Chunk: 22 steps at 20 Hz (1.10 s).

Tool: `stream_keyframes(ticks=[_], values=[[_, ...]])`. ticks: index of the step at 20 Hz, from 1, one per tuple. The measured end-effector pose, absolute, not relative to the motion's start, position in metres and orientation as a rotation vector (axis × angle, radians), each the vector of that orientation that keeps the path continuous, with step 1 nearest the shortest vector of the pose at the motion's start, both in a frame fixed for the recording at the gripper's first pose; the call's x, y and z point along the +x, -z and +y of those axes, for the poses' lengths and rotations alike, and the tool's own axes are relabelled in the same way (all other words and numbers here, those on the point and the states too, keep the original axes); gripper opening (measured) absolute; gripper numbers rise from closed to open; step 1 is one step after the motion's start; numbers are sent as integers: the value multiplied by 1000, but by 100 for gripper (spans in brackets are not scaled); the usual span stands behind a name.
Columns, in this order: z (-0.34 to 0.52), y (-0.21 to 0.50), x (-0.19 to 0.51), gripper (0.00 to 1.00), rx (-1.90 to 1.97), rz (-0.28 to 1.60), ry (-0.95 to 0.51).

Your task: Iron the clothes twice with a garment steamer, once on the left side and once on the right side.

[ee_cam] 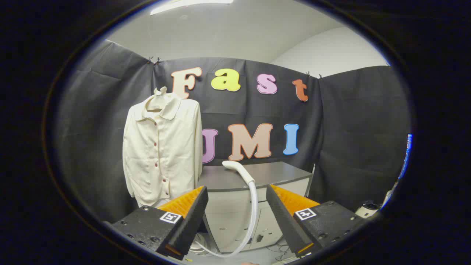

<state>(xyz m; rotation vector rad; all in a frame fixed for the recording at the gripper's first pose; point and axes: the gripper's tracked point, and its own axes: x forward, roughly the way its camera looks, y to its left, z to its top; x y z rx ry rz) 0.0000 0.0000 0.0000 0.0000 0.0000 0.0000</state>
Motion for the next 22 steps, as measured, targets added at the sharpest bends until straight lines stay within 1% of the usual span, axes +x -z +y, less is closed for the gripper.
stream_keyframes(ticks=[9, 17, 22], values=[[-38, -12, 27, 96, 19, -26, -5], [-66, -9, 62, 96, 35, 13, -30], [-62, -9, 93, 97, 41, 43, -85]])
